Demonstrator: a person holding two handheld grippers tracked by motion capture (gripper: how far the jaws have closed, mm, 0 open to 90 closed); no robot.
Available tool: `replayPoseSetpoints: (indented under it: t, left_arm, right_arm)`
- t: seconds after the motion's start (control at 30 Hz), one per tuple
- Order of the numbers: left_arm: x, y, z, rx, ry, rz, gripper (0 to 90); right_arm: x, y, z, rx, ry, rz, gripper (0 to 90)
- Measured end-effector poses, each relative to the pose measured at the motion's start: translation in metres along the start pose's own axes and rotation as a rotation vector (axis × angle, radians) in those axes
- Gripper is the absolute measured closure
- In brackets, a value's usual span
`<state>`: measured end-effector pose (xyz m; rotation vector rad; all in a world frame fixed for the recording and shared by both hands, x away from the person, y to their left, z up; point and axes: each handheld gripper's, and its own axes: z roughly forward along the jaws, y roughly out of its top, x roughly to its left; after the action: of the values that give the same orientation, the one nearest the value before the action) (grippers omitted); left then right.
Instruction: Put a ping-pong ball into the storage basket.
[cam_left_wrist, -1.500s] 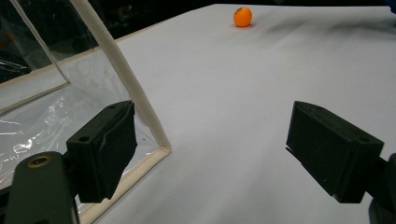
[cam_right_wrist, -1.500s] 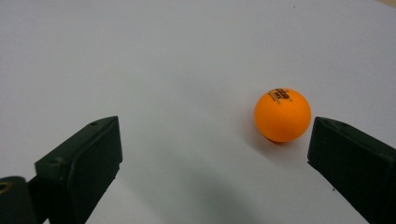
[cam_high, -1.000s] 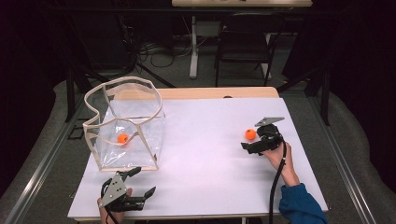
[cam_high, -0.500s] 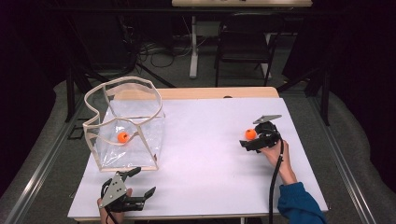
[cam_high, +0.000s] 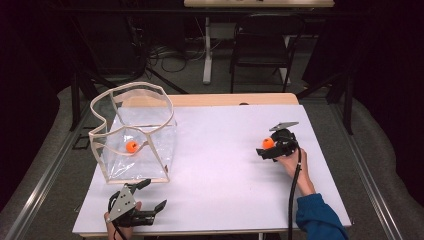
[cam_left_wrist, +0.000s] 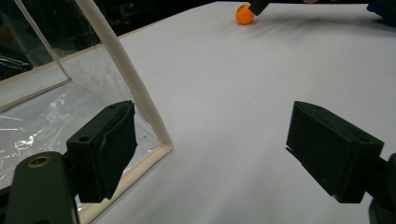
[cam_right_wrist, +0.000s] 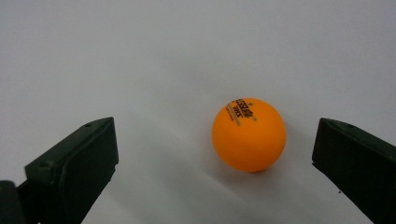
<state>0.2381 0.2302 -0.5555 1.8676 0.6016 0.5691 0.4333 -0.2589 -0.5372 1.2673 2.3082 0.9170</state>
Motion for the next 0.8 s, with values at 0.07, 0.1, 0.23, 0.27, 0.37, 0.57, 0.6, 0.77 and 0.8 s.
replayPoseSetpoints:
  t: [0.07,0.1,0.23,0.27,0.37,0.57,0.6,0.77,0.8]
  left_arm:
    - [-0.0001,0.0000,0.0000,0.001,0.000,-0.001,15.8]
    - [-0.0001,0.0000,0.0000,0.000,-0.001,0.001,15.8]
    - [-0.0003,0.0001,0.0001,0.000,0.000,-0.001,15.8]
    - [-0.0002,0.0001,0.0002,0.000,0.001,-0.001,15.8]
    - [-0.0003,0.0000,0.0002,0.002,0.000,-0.001,15.8]
    - [-0.0001,0.0000,0.0000,0.002,0.000,0.001,15.8]
    - [-0.0001,0.0001,-0.0002,0.003,-0.001,0.002,15.8]
    - [0.0001,0.0000,-0.0004,0.003,-0.004,0.001,15.8]
    - [0.0001,0.0000,-0.0003,0.002,-0.004,0.001,15.8]
  right_arm:
    - [-0.0012,0.0002,0.0018,-0.002,-0.001,0.005,0.8]
    - [-0.0015,0.0004,0.0026,-0.002,-0.003,0.008,1.0]
    - [-0.0019,0.0002,0.0037,-0.001,-0.011,0.018,6.9]
    - [-0.0024,-0.0002,0.0040,-0.004,-0.019,0.021,11.5]
    - [-0.0034,-0.0006,0.0046,-0.002,-0.037,0.034,16.9]
    - [-0.0045,-0.0008,0.0062,0.005,-0.069,0.040,28.2]
    - [-0.0043,-0.0007,0.0064,0.010,-0.072,0.041,29.4]
    - [-0.0042,-0.0009,0.0079,0.028,-0.079,0.036,36.7]
    - [-0.0043,-0.0009,0.0082,0.030,-0.082,0.037,37.9]
